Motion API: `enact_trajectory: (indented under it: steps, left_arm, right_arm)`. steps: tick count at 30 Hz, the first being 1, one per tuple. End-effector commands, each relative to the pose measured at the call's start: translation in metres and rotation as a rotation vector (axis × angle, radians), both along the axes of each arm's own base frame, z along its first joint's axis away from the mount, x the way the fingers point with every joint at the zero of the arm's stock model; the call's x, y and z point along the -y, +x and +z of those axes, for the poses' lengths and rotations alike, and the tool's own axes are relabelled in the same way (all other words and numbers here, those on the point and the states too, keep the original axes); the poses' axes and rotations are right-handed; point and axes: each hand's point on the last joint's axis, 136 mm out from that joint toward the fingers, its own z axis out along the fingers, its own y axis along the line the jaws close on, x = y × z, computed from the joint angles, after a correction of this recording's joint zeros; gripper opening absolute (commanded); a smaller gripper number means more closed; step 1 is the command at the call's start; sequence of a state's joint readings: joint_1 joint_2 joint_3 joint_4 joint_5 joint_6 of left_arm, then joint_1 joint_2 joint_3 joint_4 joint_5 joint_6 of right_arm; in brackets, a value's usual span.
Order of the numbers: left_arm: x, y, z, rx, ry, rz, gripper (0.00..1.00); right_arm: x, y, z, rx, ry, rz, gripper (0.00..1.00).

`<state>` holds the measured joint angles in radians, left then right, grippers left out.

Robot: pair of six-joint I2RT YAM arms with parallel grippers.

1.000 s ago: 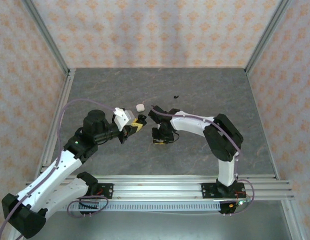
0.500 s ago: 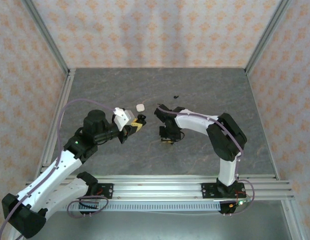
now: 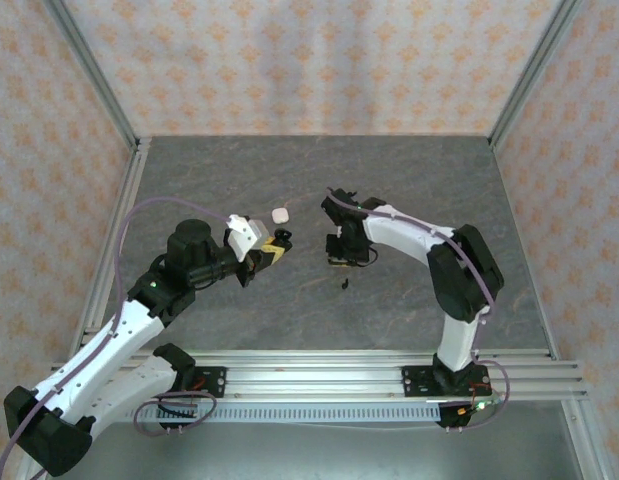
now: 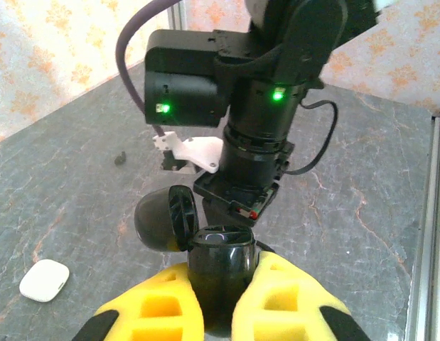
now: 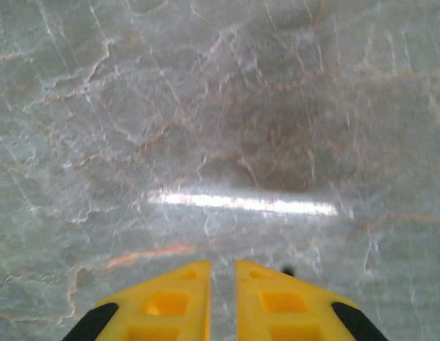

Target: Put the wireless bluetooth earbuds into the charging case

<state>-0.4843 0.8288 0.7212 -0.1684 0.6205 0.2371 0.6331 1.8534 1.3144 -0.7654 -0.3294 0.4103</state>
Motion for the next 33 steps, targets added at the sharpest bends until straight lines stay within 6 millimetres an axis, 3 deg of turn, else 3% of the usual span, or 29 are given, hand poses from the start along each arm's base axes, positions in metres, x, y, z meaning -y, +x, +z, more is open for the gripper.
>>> enact_trajectory:
  steps: [1,9,22,25,33]
  left_arm:
    - [0.0,-0.003,0.018,0.037,-0.032,-0.003,0.0]
    - [-0.002,-0.005,0.02,0.04,-0.04,0.004,0.0]
    - [-0.001,-0.01,0.024,0.04,-0.06,-0.015,0.0]
    - [-0.001,-0.011,0.025,0.042,-0.065,-0.013,0.0]
    - [-0.003,-0.014,0.029,0.049,-0.078,-0.01,0.0]
  right_arm:
    - [0.0,-0.003,-0.017,-0.054,-0.024,0.067,0.14]
    - [0.025,-0.029,-0.042,-0.139,-0.084,0.066,0.1]
    - [0.062,-0.079,-0.041,-0.201,-0.13,-0.047,0.09]
    - [0.064,-0.087,-0.038,-0.208,-0.109,-0.082,0.09]
    - [0.046,-0.099,-0.027,-0.212,0.01,-0.166,0.13]
